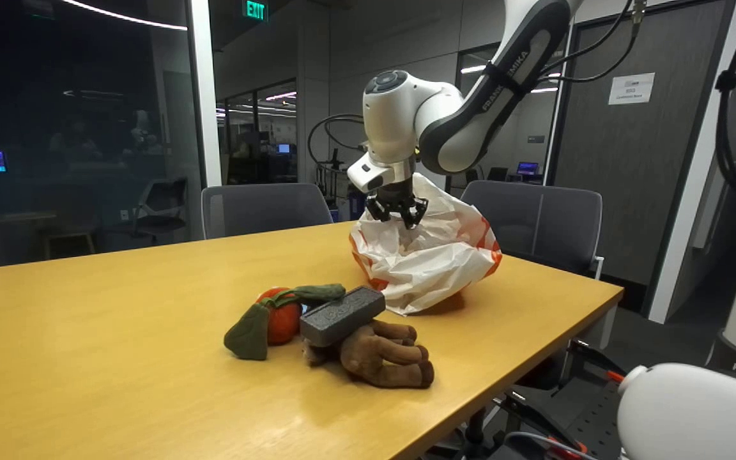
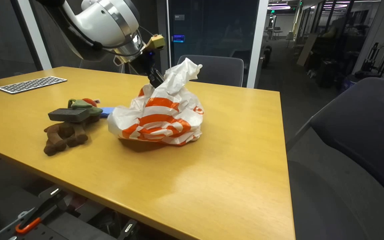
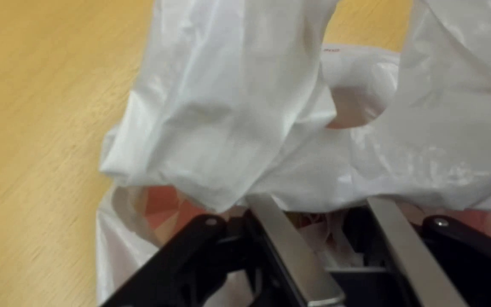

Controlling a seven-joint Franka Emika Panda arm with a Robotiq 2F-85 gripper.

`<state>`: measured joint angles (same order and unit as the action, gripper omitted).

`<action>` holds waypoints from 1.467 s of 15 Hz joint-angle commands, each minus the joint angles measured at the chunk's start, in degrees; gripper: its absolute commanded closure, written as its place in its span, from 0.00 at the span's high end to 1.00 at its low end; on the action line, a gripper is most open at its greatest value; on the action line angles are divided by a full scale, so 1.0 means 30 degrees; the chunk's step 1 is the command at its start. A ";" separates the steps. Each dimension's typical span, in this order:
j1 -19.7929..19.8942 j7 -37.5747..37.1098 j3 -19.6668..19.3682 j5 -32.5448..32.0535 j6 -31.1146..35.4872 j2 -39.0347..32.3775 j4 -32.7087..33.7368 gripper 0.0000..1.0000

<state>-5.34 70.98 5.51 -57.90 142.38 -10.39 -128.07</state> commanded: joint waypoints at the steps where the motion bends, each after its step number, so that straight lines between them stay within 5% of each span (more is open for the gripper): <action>1: 0.0804 0.2706 0.0445 0.3545 0.1808 0.1519 -0.1339 0.16; 7: 0.5575 1.0168 0.5399 1.3741 0.1973 0.1739 -0.2382 0.16; 8: 0.3207 1.0407 0.3123 1.4616 0.2119 0.2842 -0.2675 0.16; 11: 0.1945 0.7686 0.2187 1.1697 0.2399 0.4163 -0.2911 0.16; 16: 0.0054 0.7925 0.1935 1.4236 -0.1016 0.6125 -0.2284 0.16; 18: -0.0459 0.7646 0.1788 1.4441 -0.0350 0.6842 -0.2619 0.16; 22: 0.0822 0.3016 0.2919 0.7085 0.2664 0.7459 -0.3712 0.16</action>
<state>-5.56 87.25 12.23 -25.37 145.70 9.45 -136.11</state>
